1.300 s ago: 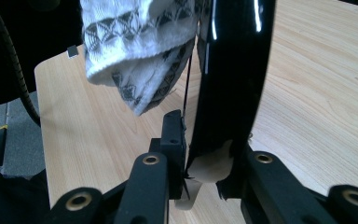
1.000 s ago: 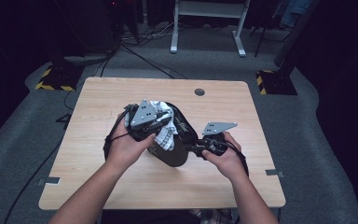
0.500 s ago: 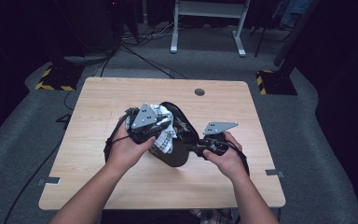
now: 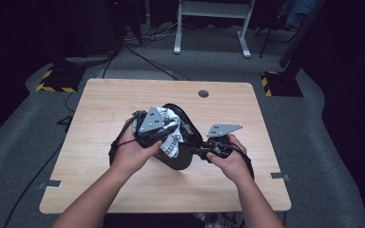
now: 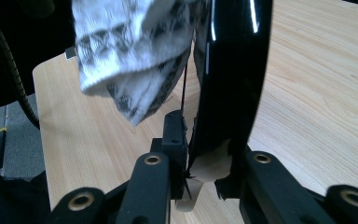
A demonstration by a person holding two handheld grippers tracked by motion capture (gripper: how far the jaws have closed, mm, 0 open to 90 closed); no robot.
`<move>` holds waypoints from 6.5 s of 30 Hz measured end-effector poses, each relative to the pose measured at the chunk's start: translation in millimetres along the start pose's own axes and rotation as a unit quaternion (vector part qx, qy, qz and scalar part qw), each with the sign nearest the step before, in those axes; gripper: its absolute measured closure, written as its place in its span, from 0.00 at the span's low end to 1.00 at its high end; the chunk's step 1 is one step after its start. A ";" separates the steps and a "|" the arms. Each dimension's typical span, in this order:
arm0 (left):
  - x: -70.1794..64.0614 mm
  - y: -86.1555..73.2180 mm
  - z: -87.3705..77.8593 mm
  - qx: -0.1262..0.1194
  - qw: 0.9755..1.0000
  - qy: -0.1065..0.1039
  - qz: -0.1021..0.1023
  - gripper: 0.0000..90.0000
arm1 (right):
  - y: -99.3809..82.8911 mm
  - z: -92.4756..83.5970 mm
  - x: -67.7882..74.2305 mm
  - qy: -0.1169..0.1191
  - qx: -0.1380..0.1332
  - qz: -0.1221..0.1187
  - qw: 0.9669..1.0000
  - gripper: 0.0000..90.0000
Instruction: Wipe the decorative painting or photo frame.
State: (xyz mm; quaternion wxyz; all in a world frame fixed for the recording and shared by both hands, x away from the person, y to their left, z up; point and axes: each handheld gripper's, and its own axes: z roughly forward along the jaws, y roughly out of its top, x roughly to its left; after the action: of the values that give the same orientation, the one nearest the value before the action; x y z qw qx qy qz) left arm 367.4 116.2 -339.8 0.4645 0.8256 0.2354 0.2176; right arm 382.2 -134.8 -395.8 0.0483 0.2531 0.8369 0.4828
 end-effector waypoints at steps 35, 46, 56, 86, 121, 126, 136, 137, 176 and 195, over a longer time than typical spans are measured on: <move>21.4 1.8 -11.7 -0.010 0.999 0.019 -0.025 0.87 | 0.3 -0.3 0.3 0.003 0.005 -0.005 1.000 0.86; 27.7 -24.3 -5.0 0.010 0.999 0.021 -0.041 0.87 | 0.3 -0.2 0.6 0.002 0.004 -0.004 1.000 0.86; 29.6 -12.8 -13.2 -0.002 0.999 0.030 -0.035 0.86 | 1.1 1.0 2.7 0.002 0.005 -0.005 1.000 0.86; 31.2 -37.2 -2.3 0.026 0.998 0.036 -0.047 0.86 | 1.4 2.2 3.2 0.002 0.004 -0.003 1.000 0.85; 4.9 -18.0 4.4 0.018 1.000 0.022 0.001 0.86 | 0.3 1.4 1.1 0.000 0.004 0.003 1.000 0.85; 3.2 -32.1 9.8 0.021 1.000 0.010 -0.010 0.86 | -0.1 1.2 0.8 -0.001 0.004 0.003 1.000 0.85; -0.9 -19.0 5.9 0.014 1.000 0.008 -0.003 0.86 | 1.2 1.9 1.2 0.000 0.006 0.001 1.000 0.85; -1.6 -17.2 5.8 0.013 1.000 0.008 -0.001 0.86 | 1.1 1.9 1.1 0.000 0.005 0.001 1.000 0.85; -6.4 -44.4 17.6 0.032 0.999 -0.017 -0.017 0.86 | 0.9 1.5 -0.1 -0.001 0.007 0.003 1.000 0.85; 1.9 -56.3 17.0 0.022 0.998 -0.022 -0.047 0.86 | 0.9 1.6 0.0 0.000 0.006 0.004 1.000 0.85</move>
State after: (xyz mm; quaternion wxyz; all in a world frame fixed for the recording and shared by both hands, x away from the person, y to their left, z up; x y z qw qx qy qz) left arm 368.2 131.8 -396.6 0.4610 0.8282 0.2681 0.1725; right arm 383.1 -133.1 -396.0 0.0445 0.2564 0.8390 0.4778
